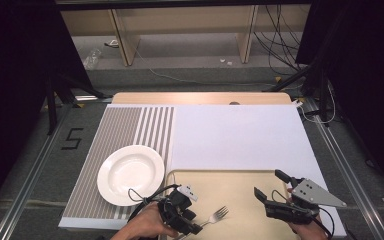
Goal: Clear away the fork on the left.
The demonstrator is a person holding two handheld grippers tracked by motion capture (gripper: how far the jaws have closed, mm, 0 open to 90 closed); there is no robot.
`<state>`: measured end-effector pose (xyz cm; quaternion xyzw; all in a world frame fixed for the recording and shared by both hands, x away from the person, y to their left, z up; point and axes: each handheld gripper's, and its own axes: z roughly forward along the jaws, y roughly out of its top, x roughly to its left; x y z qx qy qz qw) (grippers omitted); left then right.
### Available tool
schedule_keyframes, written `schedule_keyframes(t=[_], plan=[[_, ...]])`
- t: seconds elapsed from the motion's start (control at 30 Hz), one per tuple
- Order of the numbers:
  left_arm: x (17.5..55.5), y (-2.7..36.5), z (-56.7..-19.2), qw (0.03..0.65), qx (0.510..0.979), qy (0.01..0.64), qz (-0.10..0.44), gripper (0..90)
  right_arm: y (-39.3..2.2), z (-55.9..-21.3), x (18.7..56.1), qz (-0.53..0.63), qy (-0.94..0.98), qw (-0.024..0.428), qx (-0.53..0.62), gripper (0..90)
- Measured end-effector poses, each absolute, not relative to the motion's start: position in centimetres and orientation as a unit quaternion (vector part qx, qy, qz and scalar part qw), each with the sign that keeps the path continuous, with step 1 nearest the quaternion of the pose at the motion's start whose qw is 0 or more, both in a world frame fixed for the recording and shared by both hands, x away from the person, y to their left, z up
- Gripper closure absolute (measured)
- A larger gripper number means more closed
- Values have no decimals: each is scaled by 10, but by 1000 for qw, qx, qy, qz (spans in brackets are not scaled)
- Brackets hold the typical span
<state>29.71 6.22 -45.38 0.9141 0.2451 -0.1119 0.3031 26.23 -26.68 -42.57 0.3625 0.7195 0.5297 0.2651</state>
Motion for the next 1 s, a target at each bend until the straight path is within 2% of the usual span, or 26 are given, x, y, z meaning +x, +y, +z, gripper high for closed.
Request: schedule_keyframes(t=[0.1,0.2,0.23,0.37,0.43,0.5,0.7,0.8,0.87,1.0], plan=[[296,61,-451,314,912,242,-100,386,-267,-426,262,530,719,265,363,152],[295,59,-449,328,910,241,-83,342,-267,-426,262,530,719,265,362,152],[294,58,-448,334,909,237,-75,353,-267,-425,262,529,720,265,362,152],[290,55,-445,352,908,218,-55,483,-266,-426,262,530,719,264,363,153],[288,53,-444,357,908,212,-50,517,-267,-426,262,530,720,265,362,152],[286,49,-446,357,911,204,-44,609,-266,-426,262,530,719,266,362,152],[281,42,-452,351,915,196,-39,776,-266,-426,262,531,719,265,362,153],[279,39,-456,348,916,193,-42,810,-266,-425,262,529,720,264,363,153],[278,38,-460,342,920,189,-41,865,-266,-425,262,528,722,266,360,153],[277,36,-464,338,921,189,-40,892,-265,-425,262,528,722,265,361,153]])
